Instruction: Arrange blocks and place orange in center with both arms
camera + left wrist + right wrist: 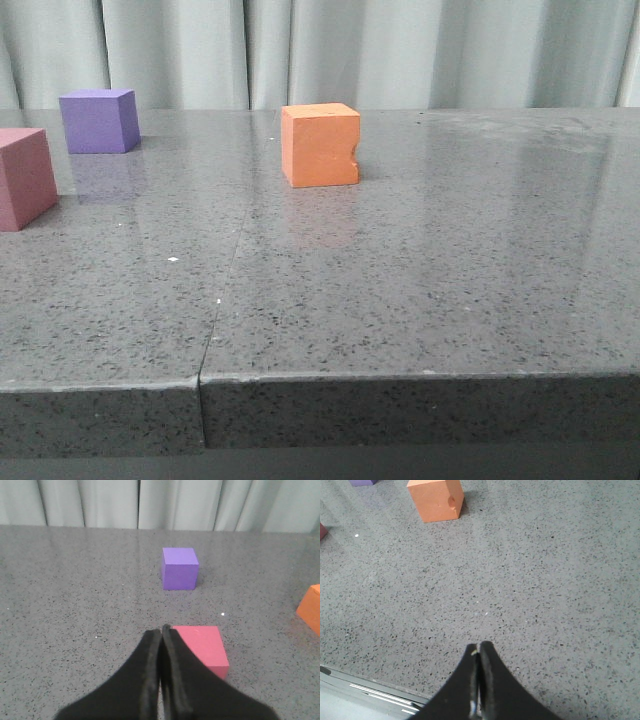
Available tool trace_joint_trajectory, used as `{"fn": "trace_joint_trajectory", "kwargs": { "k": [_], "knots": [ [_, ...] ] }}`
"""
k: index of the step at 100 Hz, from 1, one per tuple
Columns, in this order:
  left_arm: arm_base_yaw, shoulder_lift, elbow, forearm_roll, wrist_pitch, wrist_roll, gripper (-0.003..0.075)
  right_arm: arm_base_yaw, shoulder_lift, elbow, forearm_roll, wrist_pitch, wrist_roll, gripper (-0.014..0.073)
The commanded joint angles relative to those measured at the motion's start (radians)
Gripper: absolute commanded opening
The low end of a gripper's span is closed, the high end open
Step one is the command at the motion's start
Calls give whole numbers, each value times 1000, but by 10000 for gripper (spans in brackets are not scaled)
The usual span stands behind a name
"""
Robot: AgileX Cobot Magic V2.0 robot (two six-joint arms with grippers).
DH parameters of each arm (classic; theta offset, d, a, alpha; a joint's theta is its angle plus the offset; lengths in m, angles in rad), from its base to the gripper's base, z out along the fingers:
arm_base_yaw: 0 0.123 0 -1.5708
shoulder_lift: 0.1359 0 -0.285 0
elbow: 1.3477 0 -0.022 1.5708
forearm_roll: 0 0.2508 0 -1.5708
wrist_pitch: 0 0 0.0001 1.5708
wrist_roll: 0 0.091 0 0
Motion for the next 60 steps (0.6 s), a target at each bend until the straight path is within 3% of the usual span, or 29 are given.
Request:
{"fn": "trace_joint_trajectory", "kwargs": {
  "k": [1,12,24,31,38,49,60],
  "knots": [
    [1,85,-82,-10,-47,3,29,-2,-1,-25,-14,-68,-11,-67],
    [1,165,-130,-18,-51,3,196,-2,-1,-25,-14,-68,-11,-67],
    [1,237,-173,-18,-56,3,492,-2,-1,-25,-14,-68,-11,-67],
    [1,279,-198,-53,-53,3,620,-2,-1,-25,-14,-68,-11,-67],
    [1,319,-221,-88,-53,3,675,-2,-1,-25,-14,-68,-11,-67],
    [1,382,-261,-88,-51,5,672,-2,-1,-25,-14,-68,-11,-67],
    [-9,442,-317,-113,-31,95,672,-2,-1,-25,-14,-68,-11,-67]
  ]
}}
